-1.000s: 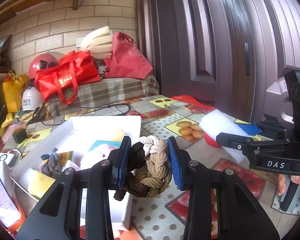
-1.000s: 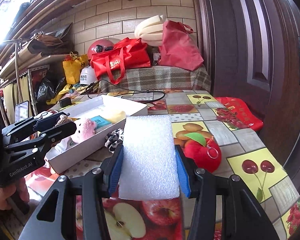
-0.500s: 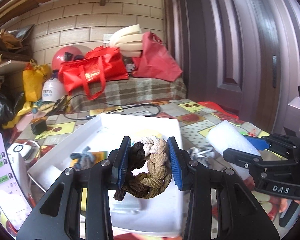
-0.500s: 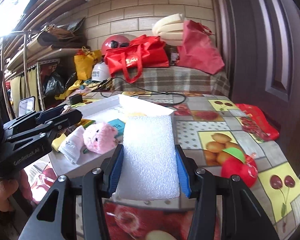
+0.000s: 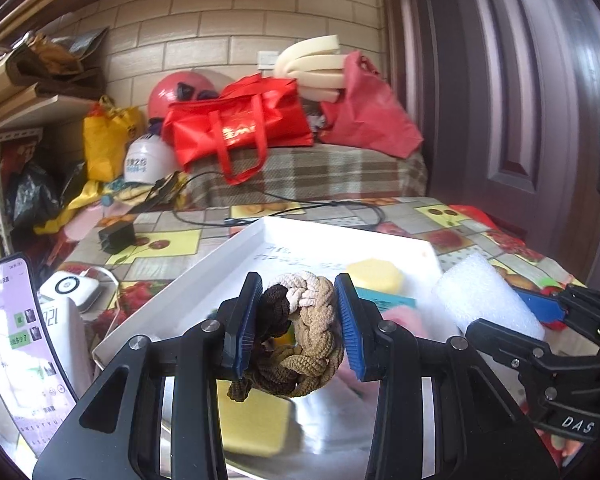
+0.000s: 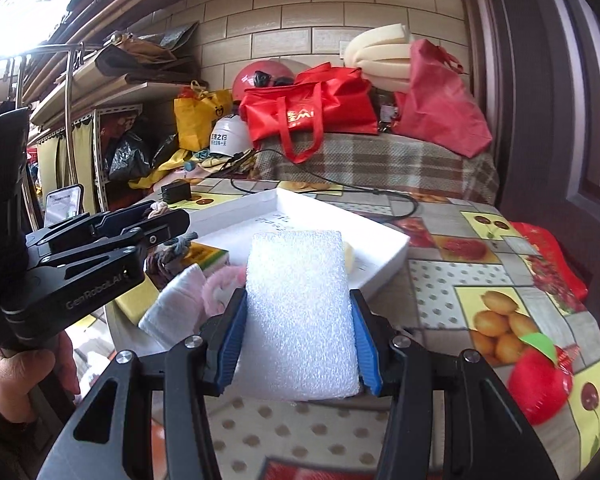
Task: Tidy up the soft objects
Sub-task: 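Carry the rope ring and foam block over the white box and open both tools, then grasp the black-and-white cloth with right tool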
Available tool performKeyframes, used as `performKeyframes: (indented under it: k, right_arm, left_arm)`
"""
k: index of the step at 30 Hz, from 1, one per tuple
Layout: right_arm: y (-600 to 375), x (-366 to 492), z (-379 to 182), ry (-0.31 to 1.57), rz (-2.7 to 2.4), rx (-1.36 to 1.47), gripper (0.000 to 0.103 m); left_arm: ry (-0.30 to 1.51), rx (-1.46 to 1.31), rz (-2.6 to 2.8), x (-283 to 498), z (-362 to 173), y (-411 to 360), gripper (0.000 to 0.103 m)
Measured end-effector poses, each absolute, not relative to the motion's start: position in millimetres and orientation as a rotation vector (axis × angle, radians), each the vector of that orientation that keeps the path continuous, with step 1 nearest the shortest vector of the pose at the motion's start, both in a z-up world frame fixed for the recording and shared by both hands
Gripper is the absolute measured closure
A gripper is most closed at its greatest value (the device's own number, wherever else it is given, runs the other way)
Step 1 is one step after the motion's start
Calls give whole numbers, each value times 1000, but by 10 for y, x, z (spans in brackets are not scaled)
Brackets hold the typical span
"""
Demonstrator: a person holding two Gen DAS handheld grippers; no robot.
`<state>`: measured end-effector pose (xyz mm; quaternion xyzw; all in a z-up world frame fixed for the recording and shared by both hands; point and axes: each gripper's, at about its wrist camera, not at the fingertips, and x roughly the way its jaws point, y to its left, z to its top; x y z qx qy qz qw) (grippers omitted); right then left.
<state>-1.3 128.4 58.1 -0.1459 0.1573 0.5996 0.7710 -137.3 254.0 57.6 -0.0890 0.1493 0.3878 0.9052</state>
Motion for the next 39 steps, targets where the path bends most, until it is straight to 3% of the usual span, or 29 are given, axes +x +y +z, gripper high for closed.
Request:
performKeyframes:
  k: [23, 24, 25, 26, 27, 28, 31, 33, 39]
  right_arm:
    - [2161, 235, 541, 433, 1254, -329, 53]
    - [2155, 215, 544, 425, 1259, -334, 47]
    - [2161, 199, 546, 419, 1267, -341, 28]
    - [2160, 190, 548, 415, 1268, -343, 16]
    - [2140, 178, 555, 403, 1258, -340, 7]
    - [2142, 189, 566, 399, 1255, -333, 2]
    - [2076, 243, 590, 399, 1254, -283, 0]
    - [2028, 277, 606, 396, 1254, -248, 0]
    - [1861, 264, 634, 365, 1272, -233, 0]
  left_arm:
    - [330, -196, 911, -1262, 554, 2933, 64]
    - [332, -191, 919, -1257, 555, 2932, 63]
    - [334, -186, 934, -1252, 555, 2931, 58]
    - [333, -183, 949, -1254, 555, 2929, 57]
    - [325, -186, 967, -1270, 558, 2932, 53]
    - [313, -192, 978, -1295, 561, 2935, 43]
    - [281, -232, 1001, -1399, 556, 2981, 11]
    - [268, -248, 998, -1432, 556, 2995, 3]
    - [235, -154, 978, -1409, 594, 2811, 0]
